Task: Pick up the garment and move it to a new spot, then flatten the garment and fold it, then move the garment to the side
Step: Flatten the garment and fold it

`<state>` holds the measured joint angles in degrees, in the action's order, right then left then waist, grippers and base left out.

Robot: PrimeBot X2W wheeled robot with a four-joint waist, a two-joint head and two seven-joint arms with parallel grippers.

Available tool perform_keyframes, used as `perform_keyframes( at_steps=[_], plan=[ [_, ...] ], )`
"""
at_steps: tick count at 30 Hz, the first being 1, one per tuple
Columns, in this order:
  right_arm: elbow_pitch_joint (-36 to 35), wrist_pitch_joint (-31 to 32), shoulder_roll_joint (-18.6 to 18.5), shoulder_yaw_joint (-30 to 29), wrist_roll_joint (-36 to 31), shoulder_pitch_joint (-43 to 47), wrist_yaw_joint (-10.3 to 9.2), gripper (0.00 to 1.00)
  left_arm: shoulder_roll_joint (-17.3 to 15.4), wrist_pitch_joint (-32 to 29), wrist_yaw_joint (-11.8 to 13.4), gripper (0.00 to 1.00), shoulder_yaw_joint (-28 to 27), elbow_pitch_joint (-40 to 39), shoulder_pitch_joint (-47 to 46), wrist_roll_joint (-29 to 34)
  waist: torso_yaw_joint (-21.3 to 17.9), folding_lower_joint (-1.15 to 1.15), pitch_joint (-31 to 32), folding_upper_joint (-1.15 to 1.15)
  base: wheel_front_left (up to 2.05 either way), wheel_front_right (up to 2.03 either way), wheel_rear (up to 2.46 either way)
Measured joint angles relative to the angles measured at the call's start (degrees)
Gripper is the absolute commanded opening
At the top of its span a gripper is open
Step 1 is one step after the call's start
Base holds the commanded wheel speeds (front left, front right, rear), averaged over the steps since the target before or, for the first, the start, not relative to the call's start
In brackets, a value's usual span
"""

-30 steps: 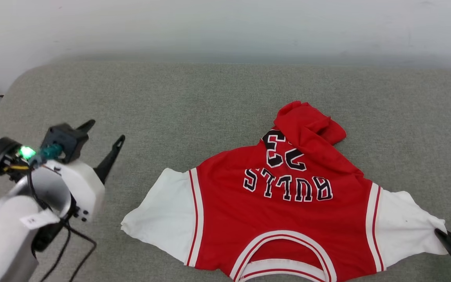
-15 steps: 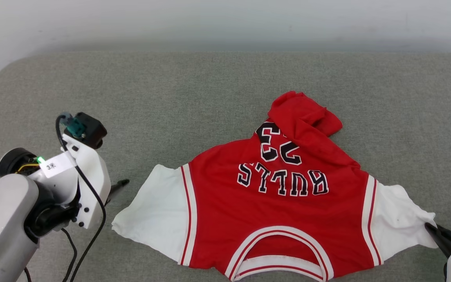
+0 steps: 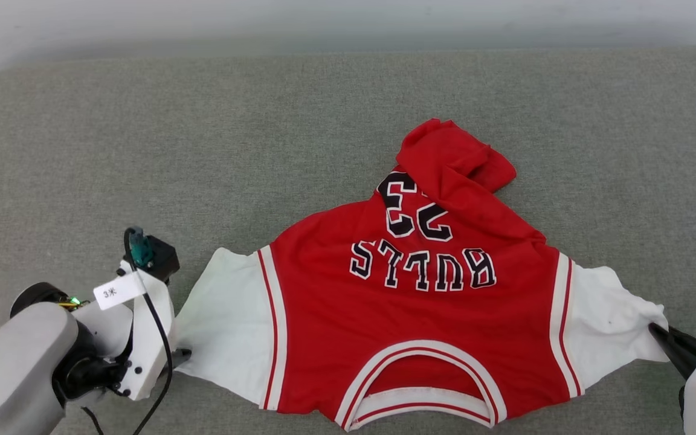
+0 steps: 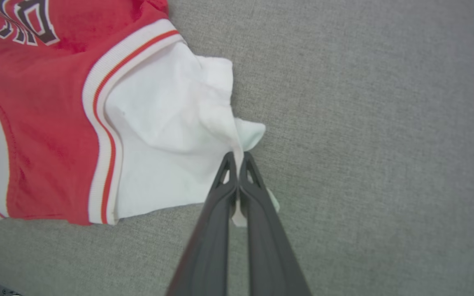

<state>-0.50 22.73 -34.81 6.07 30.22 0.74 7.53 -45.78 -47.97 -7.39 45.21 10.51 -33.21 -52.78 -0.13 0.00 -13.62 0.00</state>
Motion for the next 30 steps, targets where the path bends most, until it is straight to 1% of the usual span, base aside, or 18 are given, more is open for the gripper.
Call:
perform_keyframes(
  at_steps=[3, 11, 12, 13, 18, 22, 27, 30],
  plan=[
    [0.01, 0.0, 0.0, 0.43, 0.02, -0.54, 0.0, 0.0, -0.3, 0.88, 0.0, 1.0, 2.48, 1.25, -0.1, 0.32, -0.34, 0.0, -0.63, 0.0, 0.0, 0.0, 0.0],
    [0.04, -0.09, 0.16, 1.26, 0.05, -1.43, 0.0, 0.0, -0.34, 4.38, -0.12, 1.0, 6.22, 4.32, -1.37, 0.13, -0.66, 0.0, -1.62, 0.0, 0.0, 0.0, 0.0],
    [0.05, -0.21, 0.14, 1.27, 0.05, -1.43, 0.0, 0.0, -0.31, 4.57, -0.12, 0.49, 6.81, 4.44, -1.64, 0.09, -0.62, -0.01, -1.63, 0.0, 0.0, 0.0, 0.0],
    [0.07, -0.43, 0.12, 1.26, 0.05, -1.44, 0.0, 0.0, -0.3, 4.98, -0.12, 0.0, 7.37, 4.59, -1.98, 0.09, -0.58, 0.0, -1.58, 0.0, 0.0, 0.0, 0.0],
    [0.13, -1.11, 0.12, 1.32, 0.04, -1.47, 0.0, 0.0, 0.03, 9.07, -0.1, 0.0, 8.28, 6.37, -2.49, -0.89, -0.24, 0.0, -0.49, 0.0, 0.0, 0.0, 0.0],
    [-0.08, -2.12, 0.58, 0.96, 0.19, -1.57, 0.0, 0.0, -0.03, 15.43, -0.1, 0.0, 7.26, 4.88, -2.35, -1.51, -0.08, 0.0, 1.1, 0.0, 0.0, 0.0, 0.0],
    [-1.66, -3.55, 0.54, -1.15, 0.42, -1.07, 0.0, 0.0, -2.74, 22.56, -0.01, 0.0, 3.87, -0.04, -1.47, -2.31, 0.31, 0.0, 3.55, 0.0, 0.0, 0.0, 0.0],
    [-3.1, -4.01, 0.96, -3.1, 0.38, -0.81, 0.0, 0.0, -3.93, 26.5, 0.74, 0.0, 1.74, -4.1, -0.92, -2.43, 0.64, 0.0, 4.94, 0.0, 0.0, 0.0, 0.0]
  ],
)
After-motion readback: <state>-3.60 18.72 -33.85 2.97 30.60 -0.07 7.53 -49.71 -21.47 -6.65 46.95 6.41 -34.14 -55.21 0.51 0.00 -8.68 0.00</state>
